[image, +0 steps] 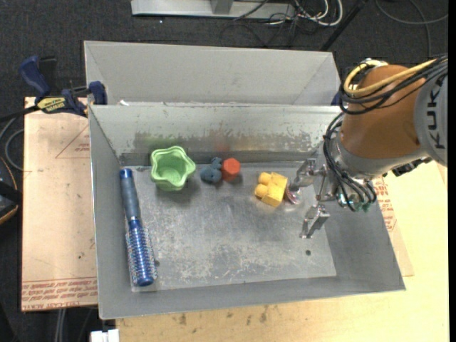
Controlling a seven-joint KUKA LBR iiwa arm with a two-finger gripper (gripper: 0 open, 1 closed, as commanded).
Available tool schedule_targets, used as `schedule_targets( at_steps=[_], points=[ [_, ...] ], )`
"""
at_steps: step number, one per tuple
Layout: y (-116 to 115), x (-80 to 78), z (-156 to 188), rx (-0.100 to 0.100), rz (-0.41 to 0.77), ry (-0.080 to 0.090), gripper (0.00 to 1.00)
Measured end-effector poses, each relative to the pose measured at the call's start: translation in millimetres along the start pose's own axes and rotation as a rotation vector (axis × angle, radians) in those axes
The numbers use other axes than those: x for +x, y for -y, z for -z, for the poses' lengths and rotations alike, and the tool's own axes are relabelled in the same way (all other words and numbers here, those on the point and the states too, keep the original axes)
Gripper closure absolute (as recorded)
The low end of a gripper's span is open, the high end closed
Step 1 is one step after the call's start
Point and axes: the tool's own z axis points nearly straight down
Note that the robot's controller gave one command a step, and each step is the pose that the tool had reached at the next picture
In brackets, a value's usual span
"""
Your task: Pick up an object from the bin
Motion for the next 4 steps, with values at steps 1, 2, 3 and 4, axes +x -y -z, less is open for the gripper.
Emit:
schedule_targets(
  at_steps=[1,2,3,4],
  points=[
    [-35,-107.6,-99,-0.001,-0.045,0.012,0.0],
    [16,-71.1,-103,0.003,0.021,0.005,0.0],
    [-3,-78.8,-110,0.005,-0.003,0.015,0.0],
    [-4,-80.9,-108,0.004,-0.004,0.024,1.0]
  ],
)
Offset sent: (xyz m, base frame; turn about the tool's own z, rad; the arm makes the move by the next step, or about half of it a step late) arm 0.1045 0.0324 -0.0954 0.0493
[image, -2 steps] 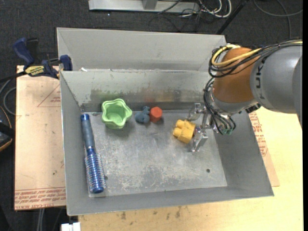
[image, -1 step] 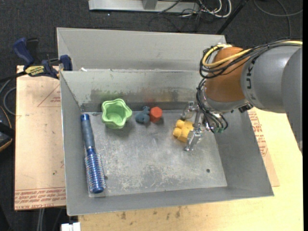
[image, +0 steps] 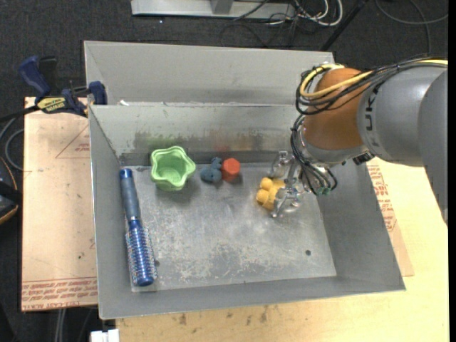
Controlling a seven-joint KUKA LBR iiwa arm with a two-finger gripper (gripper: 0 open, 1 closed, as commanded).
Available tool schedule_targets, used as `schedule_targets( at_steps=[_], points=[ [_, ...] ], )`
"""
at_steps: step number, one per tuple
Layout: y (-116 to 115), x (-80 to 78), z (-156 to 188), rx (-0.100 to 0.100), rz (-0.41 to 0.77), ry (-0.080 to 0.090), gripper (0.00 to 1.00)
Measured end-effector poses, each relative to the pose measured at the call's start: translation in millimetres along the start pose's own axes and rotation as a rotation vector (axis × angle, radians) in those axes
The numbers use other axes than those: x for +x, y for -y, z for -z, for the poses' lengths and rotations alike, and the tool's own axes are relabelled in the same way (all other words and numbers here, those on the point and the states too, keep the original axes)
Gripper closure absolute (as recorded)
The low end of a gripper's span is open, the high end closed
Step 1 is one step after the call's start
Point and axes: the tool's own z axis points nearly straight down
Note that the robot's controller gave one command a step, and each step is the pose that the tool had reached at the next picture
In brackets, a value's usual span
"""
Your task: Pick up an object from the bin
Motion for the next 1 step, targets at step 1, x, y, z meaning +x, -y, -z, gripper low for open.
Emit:
schedule_targets(
  at_steps=[1],
  points=[
    [-9.5,-5.1,145.6,-0.003,0.032,-0.004,1.0]
  ],
)
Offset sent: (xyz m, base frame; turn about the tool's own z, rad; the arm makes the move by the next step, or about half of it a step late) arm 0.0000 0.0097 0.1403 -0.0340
